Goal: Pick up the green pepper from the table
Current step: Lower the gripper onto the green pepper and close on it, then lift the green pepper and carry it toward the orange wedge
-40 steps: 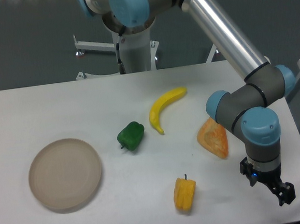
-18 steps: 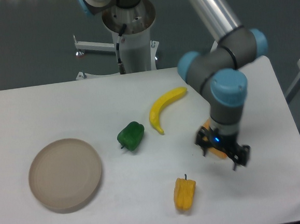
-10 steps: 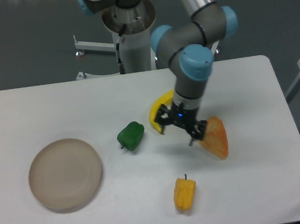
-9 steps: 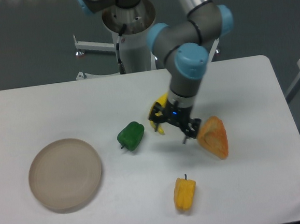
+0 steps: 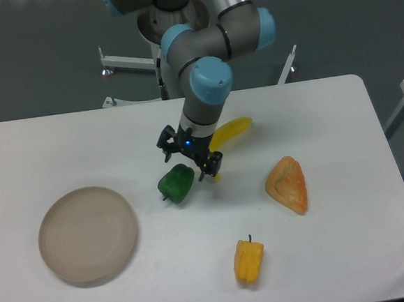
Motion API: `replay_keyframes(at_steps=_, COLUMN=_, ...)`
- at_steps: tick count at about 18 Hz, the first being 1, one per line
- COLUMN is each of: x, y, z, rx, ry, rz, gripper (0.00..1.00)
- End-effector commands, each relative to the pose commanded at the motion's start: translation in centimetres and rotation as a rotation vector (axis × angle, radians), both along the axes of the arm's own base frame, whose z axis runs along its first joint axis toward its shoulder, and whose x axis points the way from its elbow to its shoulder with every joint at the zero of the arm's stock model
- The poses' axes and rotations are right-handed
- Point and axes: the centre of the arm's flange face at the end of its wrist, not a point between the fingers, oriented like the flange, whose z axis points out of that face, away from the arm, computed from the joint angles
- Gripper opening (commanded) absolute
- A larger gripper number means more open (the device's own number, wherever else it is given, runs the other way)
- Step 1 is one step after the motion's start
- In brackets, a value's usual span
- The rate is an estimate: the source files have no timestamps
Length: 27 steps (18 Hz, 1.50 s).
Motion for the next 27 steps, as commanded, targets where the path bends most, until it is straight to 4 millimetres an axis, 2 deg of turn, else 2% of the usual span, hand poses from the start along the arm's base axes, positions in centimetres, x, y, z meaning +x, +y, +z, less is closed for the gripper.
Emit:
replay_keyframes(at_steps=11, x=0.8, y=0.2, z=-1.8, rx=-0.009, ry=-0.002, rz=-0.017, gripper=1.0)
replay_keyframes(at_steps=12, x=0.9, y=0.4, z=-1.8, rx=-0.007, ry=-0.001, rz=-0.02, gripper=0.96)
replay_keyframes(at_steps=15, x=0.6, y=0.6, z=-1.4, rx=0.001, ry=0.005, rz=-0.023, gripper=0.62)
replay_keyframes(at_steps=18, x=0.5, y=0.7, z=-1.2, rx=0.006, ry=0.008, rz=-0.025, gripper=0.41)
replay_keyframes(at_steps=21, x=0.2, y=1.0, z=-0.6, rx=0.018, ry=0.015, rz=-0.025, gripper=0.33)
replay_keyframes(at_steps=24, x=-0.5, y=1.3, z=0.5, rx=0.036, ry=0.028, rz=-0.021, gripper=0.31)
replay_keyframes(at_steps=27, x=-2.9, y=1.6, z=2.6, rx=0.074, ry=0.061, rz=-0.006, gripper=0.29)
